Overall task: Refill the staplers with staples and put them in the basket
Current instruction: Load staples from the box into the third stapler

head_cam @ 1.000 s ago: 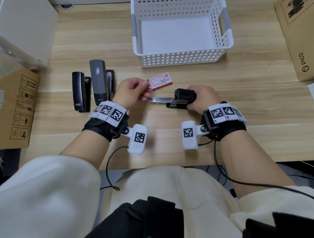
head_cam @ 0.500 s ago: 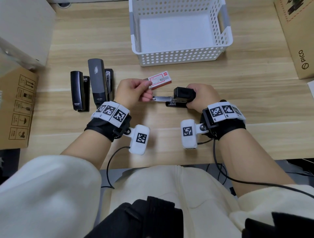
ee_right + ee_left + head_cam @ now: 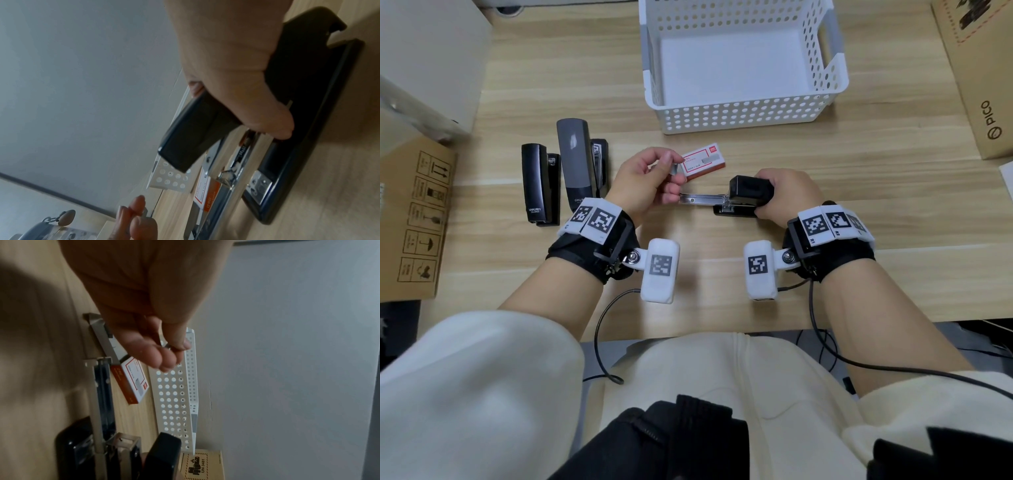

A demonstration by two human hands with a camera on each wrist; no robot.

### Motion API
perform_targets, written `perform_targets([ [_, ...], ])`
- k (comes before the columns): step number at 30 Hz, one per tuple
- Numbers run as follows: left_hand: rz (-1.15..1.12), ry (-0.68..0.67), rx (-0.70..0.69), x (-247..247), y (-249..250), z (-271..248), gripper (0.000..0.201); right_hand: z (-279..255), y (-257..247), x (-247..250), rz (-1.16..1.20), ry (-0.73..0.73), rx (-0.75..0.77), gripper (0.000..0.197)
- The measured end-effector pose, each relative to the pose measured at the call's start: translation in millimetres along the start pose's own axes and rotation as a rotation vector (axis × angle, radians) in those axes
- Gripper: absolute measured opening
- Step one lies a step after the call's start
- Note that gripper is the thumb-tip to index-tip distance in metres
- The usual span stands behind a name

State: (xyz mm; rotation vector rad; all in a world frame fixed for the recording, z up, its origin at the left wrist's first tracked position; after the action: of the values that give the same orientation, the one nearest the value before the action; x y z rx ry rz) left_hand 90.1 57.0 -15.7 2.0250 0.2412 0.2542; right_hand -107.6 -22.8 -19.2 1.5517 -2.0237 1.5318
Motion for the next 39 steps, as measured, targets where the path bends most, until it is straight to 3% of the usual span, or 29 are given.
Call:
perform_targets([
  [8, -0.055, -0.024, 0.032, 1, -1, 1, 0.021, 0, 1, 0, 0.006, 0.005, -0.005, 0.033],
  [15, 0.074, 0.026, -0.007, 4, -2, 3, 0.016, -1, -1, 0, 0.004, 0.001, -0.006, 0.034],
  [22, 0.611, 0.205, -0.127, 1, -6, 4, 0.013, 0, 0, -1, 0.002, 0.003, 0.001, 0.035],
  [26, 0.889, 0.127, -0.227, -5, -6, 2, 0.025, 1, 0, 0, 0.007, 0.002, 0.007, 0.033],
  [33, 1.108, 0.121, -0.236, -8, -7, 3, 0.014, 0, 1, 0, 0.011, 0.0, 0.001, 0.033],
  [39, 1.154, 0.058, -0.226, -10, -7, 6, 0.012, 0, 1, 0, 0.01, 0.002, 0.002, 0.034],
])
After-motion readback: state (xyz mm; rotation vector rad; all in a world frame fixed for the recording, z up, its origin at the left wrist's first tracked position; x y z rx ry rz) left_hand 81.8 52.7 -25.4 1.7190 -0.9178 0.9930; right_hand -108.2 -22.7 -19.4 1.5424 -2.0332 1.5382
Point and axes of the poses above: each hand's wrist, its own z-axis towards the middle knuckle, its own x-axis out of the back of the hand, y = z × x, the point moved 1 cm from there along z, towards the middle knuckle, and after that the axes turned 13 degrees about z, right-handed, at the moved point
